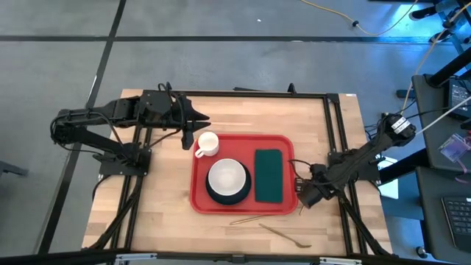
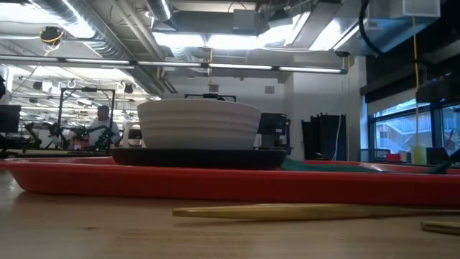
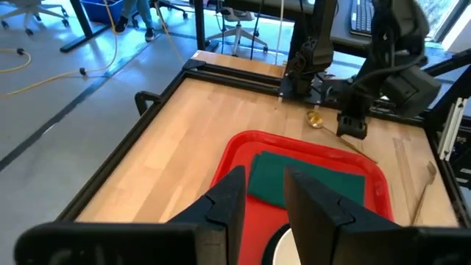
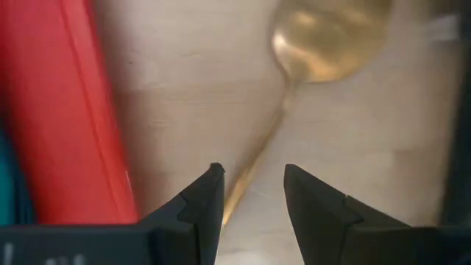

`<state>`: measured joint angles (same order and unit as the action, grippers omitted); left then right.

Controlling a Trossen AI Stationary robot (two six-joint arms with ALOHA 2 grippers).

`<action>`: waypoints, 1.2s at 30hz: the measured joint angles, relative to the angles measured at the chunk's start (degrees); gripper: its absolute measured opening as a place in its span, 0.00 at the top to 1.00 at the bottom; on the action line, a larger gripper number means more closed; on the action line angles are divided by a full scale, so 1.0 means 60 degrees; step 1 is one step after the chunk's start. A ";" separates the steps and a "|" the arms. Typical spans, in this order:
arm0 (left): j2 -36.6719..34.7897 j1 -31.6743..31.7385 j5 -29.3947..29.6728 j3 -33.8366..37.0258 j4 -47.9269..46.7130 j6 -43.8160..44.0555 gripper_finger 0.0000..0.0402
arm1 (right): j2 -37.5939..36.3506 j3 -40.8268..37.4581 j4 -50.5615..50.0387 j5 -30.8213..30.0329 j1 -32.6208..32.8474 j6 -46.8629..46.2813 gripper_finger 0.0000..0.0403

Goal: Set up tray
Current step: Put the gold spoon to the right of the black plate on the green napkin on the red tray

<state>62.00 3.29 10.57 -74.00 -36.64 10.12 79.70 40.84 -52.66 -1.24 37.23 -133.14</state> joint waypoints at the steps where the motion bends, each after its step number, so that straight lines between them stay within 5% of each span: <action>1: 0.0000 0.0000 0.0003 0.0000 0.0003 0.0046 0.78 | 0.0000 -0.0180 0.0142 -0.0009 0.0000 -0.0002 0.64; 10: 0.0004 0.0000 0.0007 0.0000 0.0003 0.0437 0.78 | -0.0093 -0.1608 0.1734 -0.0072 -0.0055 -0.0011 0.66; 19: 0.0007 0.0000 0.0007 0.0000 0.0098 0.0439 0.78 | -0.0029 -0.1476 0.1147 0.0031 -0.0047 0.0558 0.96; 25: 0.0007 0.0000 0.0011 0.0000 0.0127 0.0439 0.78 | -0.0099 -0.1467 0.1121 0.0009 -0.0047 0.0986 0.97; 36: 0.0007 -0.0004 0.0051 0.0000 0.0131 0.0363 0.78 | -0.1748 0.0668 -0.1143 -0.1881 -0.0256 0.1276 0.99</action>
<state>62.04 3.27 10.87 -74.00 -35.86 12.29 69.21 44.85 -59.52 -12.53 35.70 -125.48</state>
